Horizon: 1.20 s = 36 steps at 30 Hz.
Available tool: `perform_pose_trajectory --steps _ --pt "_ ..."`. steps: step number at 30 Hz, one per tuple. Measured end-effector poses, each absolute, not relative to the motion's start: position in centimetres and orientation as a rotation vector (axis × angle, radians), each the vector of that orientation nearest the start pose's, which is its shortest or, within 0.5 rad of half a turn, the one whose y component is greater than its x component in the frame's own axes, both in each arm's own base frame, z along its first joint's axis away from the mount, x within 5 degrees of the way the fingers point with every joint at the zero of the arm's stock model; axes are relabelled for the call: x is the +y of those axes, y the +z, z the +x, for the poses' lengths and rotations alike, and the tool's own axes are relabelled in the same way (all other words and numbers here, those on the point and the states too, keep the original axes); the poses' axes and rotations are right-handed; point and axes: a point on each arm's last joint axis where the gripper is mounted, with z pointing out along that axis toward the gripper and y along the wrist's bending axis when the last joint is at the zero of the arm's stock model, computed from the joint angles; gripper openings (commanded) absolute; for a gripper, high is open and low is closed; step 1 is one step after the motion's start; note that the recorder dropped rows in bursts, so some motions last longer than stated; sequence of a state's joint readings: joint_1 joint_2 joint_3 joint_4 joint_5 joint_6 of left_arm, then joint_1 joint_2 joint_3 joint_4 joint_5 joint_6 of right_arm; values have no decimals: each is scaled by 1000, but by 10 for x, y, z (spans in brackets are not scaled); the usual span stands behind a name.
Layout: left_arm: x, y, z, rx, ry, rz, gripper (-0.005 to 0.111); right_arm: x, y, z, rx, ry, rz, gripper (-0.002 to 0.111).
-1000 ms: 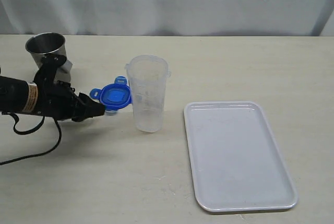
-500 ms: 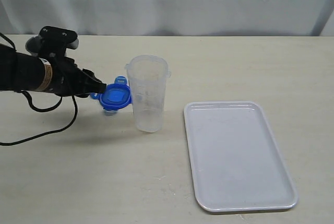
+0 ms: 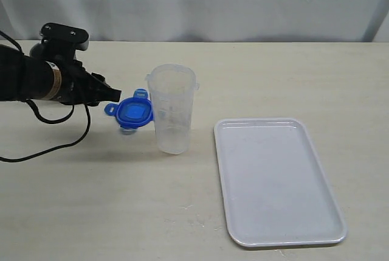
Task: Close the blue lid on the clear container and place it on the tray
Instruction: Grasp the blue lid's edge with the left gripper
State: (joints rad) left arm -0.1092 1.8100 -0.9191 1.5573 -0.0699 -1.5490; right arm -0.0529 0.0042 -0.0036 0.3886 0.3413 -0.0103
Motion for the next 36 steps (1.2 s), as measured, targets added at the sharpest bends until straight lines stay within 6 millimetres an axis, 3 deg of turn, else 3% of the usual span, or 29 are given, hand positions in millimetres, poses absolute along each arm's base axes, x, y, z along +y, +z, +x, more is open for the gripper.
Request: perform_pose_trajectory --steps 9,12,17,23,27,32,36 --pt "-44 165 361 2337 -80 223 41 9 186 54 1791 332 280 4" --pt "-49 165 360 2335 -138 270 41 9 186 54 1791 332 280 4" --pt "-69 165 352 2277 -293 628 41 9 186 54 1791 332 280 4" --pt "-69 156 344 2171 -152 988 41 9 186 54 1791 332 280 4" --pt "-69 150 337 2006 -26 1323 41 9 186 54 1791 332 280 4" --pt "-70 147 335 1886 30 1499 41 9 186 54 1791 332 280 4" --pt "-70 129 336 1870 30 1590 41 9 186 54 1791 332 280 4"
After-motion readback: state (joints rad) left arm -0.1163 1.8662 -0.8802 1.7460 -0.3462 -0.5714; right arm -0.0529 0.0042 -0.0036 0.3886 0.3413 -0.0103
